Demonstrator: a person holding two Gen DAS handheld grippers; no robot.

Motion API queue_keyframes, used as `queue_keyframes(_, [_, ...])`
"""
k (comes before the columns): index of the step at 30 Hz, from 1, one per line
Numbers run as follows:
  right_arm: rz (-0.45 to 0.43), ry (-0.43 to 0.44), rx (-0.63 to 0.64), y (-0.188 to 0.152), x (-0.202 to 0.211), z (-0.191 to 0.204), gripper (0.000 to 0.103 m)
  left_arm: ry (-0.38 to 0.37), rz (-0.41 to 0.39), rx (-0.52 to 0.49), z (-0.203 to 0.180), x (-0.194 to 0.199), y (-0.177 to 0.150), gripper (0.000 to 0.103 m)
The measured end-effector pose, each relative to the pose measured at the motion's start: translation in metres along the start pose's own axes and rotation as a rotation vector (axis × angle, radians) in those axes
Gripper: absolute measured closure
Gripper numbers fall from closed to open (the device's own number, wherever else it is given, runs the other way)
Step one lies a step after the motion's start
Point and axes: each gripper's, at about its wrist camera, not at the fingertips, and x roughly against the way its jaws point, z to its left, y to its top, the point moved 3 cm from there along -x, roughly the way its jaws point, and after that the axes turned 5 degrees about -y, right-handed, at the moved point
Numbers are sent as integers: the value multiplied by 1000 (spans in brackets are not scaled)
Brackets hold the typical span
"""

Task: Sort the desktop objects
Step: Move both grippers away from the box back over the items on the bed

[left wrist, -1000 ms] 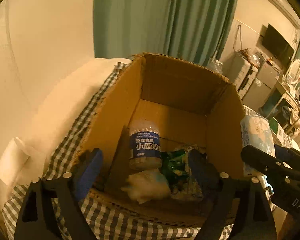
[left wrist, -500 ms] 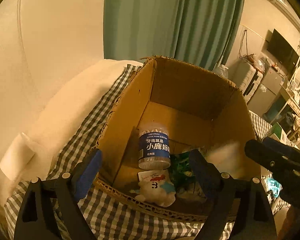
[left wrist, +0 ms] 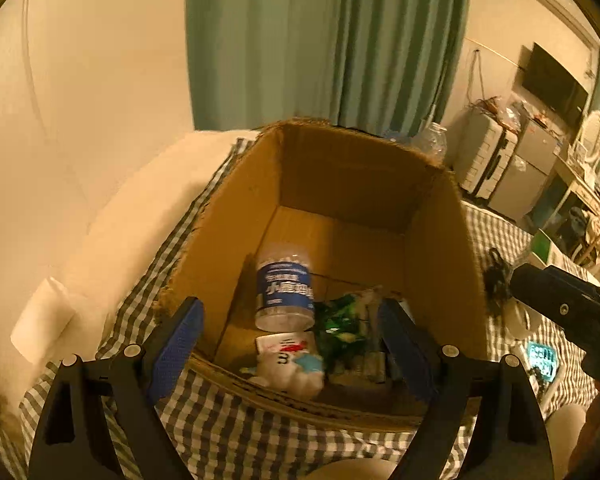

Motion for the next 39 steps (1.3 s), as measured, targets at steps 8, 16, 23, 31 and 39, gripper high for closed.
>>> queue_keyframes(8, [-36, -28, -63, -5, 36, -40, 27, -34, -17, -58, -52, 22, -1, 12])
queue_keyframes(16, [-88, -118, -106, -22, 76, -95, 24, -118, -15, -149, -134, 33, -15, 6])
queue_keyframes(23, [-75, -210, -193, -52, 97, -167, 24, -169, 9, -212, -208, 25, -39, 6])
queue_keyframes(31, [-55, -285, -288, -81, 104, -232, 22, -189, 60, -254, -272, 3, -71, 4])
queue_keyframes(39, [-29, -350, -381, -104, 100, -287, 22, -227, 130, -288, -303, -24, -101, 4])
